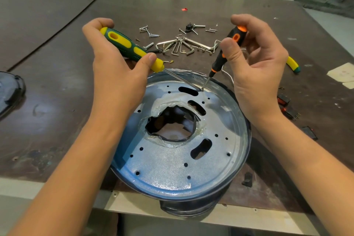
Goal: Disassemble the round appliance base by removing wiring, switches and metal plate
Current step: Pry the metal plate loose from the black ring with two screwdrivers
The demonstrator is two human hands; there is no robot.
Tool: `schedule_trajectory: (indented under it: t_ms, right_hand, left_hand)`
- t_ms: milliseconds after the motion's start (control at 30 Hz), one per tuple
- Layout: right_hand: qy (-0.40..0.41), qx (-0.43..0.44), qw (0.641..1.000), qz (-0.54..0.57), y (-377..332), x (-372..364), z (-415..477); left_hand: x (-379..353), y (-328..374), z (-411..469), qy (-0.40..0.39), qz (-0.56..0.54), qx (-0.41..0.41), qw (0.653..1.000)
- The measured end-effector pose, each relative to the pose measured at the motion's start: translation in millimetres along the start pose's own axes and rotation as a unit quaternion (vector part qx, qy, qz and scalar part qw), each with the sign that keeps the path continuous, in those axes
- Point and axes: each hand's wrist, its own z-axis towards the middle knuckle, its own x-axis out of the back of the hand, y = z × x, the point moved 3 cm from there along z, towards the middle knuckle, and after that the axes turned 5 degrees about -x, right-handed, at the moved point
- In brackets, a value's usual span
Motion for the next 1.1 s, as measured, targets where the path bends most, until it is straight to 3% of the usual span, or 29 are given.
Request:
schedule_trajectory:
  t_ms: [733,867,967,1100]
  right_hand:
    - [-0.019,0.006,1.0,-0.013,2.4,-1.6,0.6]
    - [-0.02,-0.014,0.999,0.024,3.3,-2.1,-0.4]
    - [0.014,-0.023,1.0,0.004,3.0,0.9,0.8]
    - [-0.002,-0.005,1.0,-0.026,1.8,-0.3,-0.6]
  left_hand:
    - [-0.1,-0.6,0.2,-0.002,0.001,-0.003,1.0]
    - [0.4,-0.1,-0.1,0.0,0.012,-0.006,1.0]
    - [0.5,0.0,0.1,0.004,0.013,-0.006,1.0]
    - [-0.7,-0.8,-0.1,-0.001,0.006,0.0,1.0]
